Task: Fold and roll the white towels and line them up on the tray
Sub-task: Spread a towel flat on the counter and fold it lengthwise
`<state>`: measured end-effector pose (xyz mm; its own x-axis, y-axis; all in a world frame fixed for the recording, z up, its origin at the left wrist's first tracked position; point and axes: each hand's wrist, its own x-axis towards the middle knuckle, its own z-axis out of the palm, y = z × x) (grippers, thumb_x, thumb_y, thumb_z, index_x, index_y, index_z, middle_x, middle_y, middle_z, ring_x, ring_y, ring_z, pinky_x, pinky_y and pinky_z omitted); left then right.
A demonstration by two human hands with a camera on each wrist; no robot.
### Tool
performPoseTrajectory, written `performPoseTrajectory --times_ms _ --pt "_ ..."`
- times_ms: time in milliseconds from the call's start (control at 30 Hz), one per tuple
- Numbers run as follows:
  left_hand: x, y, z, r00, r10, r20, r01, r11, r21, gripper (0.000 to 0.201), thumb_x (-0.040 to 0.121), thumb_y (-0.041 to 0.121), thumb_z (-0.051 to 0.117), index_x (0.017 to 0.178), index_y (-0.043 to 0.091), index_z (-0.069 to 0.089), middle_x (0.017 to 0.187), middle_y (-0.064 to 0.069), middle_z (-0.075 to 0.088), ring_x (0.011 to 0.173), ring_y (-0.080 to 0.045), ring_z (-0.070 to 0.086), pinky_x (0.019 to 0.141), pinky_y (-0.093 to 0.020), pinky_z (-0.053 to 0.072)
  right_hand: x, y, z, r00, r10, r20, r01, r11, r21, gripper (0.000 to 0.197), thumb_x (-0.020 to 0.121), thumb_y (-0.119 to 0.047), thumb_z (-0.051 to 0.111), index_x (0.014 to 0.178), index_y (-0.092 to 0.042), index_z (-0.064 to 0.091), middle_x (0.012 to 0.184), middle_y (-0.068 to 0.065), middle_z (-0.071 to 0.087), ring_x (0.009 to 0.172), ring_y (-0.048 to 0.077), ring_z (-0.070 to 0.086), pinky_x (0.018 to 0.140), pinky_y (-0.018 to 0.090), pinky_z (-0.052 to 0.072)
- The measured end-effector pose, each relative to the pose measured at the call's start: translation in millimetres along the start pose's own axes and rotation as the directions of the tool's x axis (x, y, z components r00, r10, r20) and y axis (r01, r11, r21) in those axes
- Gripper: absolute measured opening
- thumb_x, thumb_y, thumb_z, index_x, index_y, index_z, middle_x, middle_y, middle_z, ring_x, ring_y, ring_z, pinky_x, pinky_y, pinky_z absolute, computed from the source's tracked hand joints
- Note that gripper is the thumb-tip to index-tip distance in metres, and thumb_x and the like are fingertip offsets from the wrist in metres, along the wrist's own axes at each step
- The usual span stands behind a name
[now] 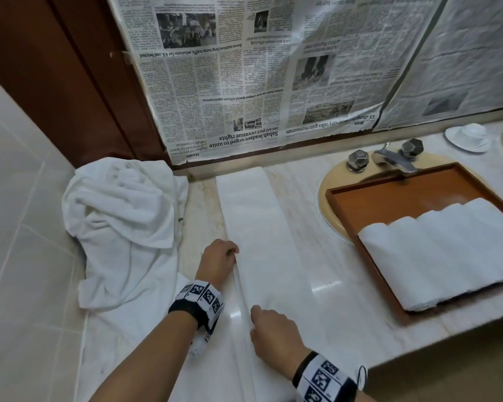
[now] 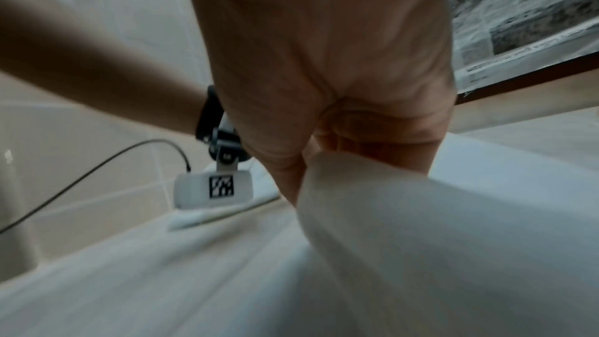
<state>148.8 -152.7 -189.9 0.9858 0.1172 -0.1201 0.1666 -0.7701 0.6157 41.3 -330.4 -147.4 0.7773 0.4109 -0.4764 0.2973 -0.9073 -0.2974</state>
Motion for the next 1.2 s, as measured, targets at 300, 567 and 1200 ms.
performPoseTrajectory --times_ms 300,567,1200 --pt "-20 -2 10 0.999 -0.036 -0.032 0.034 0.998 -0.044 0.019 0.095 0.014 0.054 0.107 0.006 0.066 0.11 -0.011 0.061 0.106 -0.027 0.058 0.087 -0.026 0.041 -17 15 11 0.979 -0.19 0.07 0.185 0.98 0.066 0.03 0.104 -0.031 0.038 0.115 -0.006 0.05 0.118 0.015 0.054 0.107 0.035 0.054 0.074 0.033 0.029" --pt "-47 -5 27 0.997 -0.033 -0.068 0.044 0.986 0.163 0.047 0.097 0.038 0.054 0.142 0.026 0.049 0.148 0.007 0.042 0.134 -0.021 0.036 0.106 -0.039 0.036 2 47 -2 0.954 -0.297 0.035 0.286 0.94 0.185 0.028 0.098 -0.031 0.048 0.11 -0.011 0.064 0.107 0.009 0.065 0.1 0.026 0.057 0.08 0.031 0.041" --pt "-52 -5 35 0.995 -0.038 -0.093 0.052 0.988 0.145 0.051 0.096 0.041 0.057 0.143 0.023 0.049 0.149 0.004 0.044 0.137 -0.023 0.035 0.11 -0.042 0.033 2 45 12 0.944 -0.326 0.038 0.315 0.932 0.181 0.023 0.097 -0.033 0.053 0.097 -0.013 0.062 0.096 0.006 0.066 0.084 0.021 0.054 0.077 0.034 0.047"
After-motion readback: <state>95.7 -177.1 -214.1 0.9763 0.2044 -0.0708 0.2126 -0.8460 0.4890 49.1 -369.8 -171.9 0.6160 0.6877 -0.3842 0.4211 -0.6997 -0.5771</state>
